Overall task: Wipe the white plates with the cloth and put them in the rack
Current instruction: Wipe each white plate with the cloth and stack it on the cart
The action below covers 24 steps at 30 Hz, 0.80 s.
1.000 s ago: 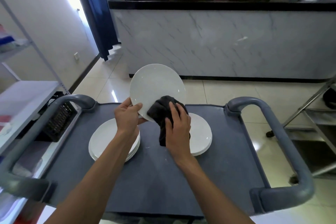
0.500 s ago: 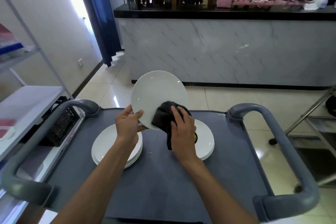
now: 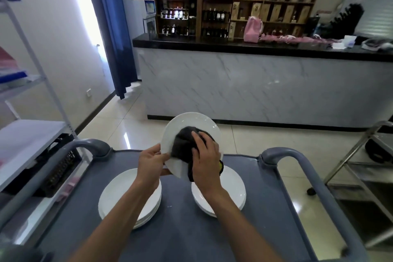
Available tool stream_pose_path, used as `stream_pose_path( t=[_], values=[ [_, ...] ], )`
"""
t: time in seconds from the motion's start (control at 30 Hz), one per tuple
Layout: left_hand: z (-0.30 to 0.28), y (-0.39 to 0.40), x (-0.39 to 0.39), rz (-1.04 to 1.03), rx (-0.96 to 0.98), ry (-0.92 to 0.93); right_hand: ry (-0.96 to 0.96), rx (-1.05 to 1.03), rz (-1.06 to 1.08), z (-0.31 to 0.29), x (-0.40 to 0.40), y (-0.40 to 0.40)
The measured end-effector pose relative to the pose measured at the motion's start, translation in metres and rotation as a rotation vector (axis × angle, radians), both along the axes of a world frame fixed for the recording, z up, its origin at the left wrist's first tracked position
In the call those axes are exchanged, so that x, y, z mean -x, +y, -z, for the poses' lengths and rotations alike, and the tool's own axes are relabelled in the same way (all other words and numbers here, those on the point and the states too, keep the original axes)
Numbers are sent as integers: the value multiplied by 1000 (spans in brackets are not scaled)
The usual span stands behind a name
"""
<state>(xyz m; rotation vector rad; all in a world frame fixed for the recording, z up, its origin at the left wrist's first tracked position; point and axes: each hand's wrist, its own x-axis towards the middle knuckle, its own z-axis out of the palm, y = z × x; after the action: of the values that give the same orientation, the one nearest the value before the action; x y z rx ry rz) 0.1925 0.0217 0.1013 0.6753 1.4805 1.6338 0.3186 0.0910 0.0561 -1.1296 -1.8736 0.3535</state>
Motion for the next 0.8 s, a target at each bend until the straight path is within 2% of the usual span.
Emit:
stream_pose_path(
  t=[0.2, 0.37, 0.8],
  values=[
    [-7, -2, 17, 90, 0, 16, 27, -80, -32, -28, 24, 12],
    [-15, 1, 36, 87, -39, -15, -30, -177, -52, -50, 41, 25],
    [-45, 21, 74, 31, -117, -84, 11, -159, 148, -70, 43, 54]
  ],
)
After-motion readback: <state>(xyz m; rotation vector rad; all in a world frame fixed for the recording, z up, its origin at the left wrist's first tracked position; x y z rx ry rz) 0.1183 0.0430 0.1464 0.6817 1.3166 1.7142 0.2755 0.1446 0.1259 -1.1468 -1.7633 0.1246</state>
